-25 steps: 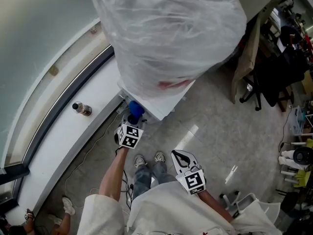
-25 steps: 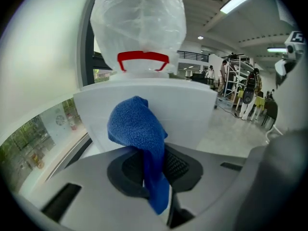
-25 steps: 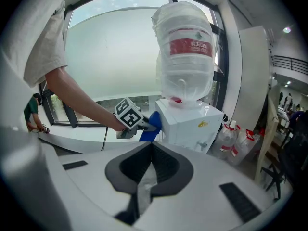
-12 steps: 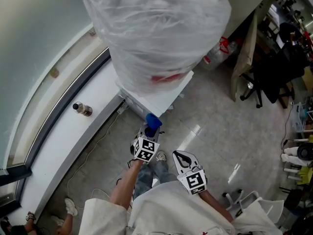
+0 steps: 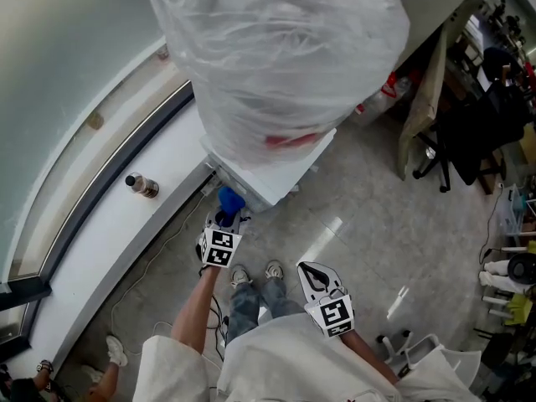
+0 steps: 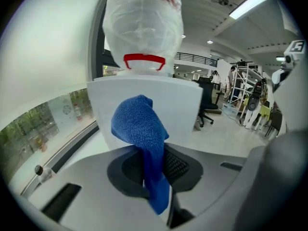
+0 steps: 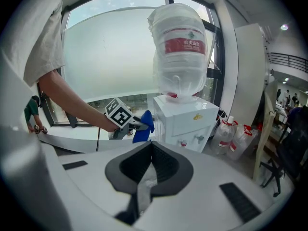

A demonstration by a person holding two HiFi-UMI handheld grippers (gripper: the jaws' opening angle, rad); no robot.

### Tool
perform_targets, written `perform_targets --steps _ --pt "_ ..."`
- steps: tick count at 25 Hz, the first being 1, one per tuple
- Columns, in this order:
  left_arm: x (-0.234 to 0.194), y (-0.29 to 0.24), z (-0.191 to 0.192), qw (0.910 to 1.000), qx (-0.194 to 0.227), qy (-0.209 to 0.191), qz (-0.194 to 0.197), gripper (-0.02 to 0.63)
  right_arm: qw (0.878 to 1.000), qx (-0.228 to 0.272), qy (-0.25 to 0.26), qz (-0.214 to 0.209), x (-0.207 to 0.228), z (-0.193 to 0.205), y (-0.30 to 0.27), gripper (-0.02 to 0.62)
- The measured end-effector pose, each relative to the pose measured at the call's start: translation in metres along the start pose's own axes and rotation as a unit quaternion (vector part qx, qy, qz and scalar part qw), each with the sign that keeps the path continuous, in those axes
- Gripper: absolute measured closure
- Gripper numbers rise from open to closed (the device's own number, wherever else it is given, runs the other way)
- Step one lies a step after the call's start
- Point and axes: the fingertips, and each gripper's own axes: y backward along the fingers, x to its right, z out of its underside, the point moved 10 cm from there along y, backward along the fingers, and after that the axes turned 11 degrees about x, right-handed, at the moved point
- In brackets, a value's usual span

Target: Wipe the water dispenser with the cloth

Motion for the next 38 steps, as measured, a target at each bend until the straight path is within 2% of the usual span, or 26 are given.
perform_targets --steps 3,7,11,15,24,38 --pt "-0.047 -0.006 -0.003 0.9993 -0.010 -0.011 -0.033 0.543 1.000 -0.007 0.003 0.001 0.003 -0.001 -0.005 0.580" --pt "-0.099 -0.023 -0.016 0.9978 -0.021 -0.021 -0.058 0.543 1.000 -0.012 0.000 -0.002 0.005 -0.004 -0.012 0.580" --pt "-0.130 -0.045 -0.033 0.9969 -0.026 -0.023 -0.070 0.543 1.000 -0.016 0.002 -0.005 0.007 -0.008 -0.021 0.580" --pt "-0.141 -0.058 -0.042 0.9967 -0.033 -0.025 -0.069 0.543 1.000 -0.015 0.007 0.004 0.011 -0.010 -0.026 0.580" --pt "-0.111 -0.051 -0.032 0.9982 -0.022 -0.044 -0.035 0.543 1.000 -0.015 0.002 -0.006 0.003 -0.011 -0.033 0.581" --pt "0.019 -0.031 -0.011 0.9970 -0.008 -0.050 0.059 0.543 1.000 -0.003 0.006 -0.008 -0.010 -0.001 -0.009 0.580"
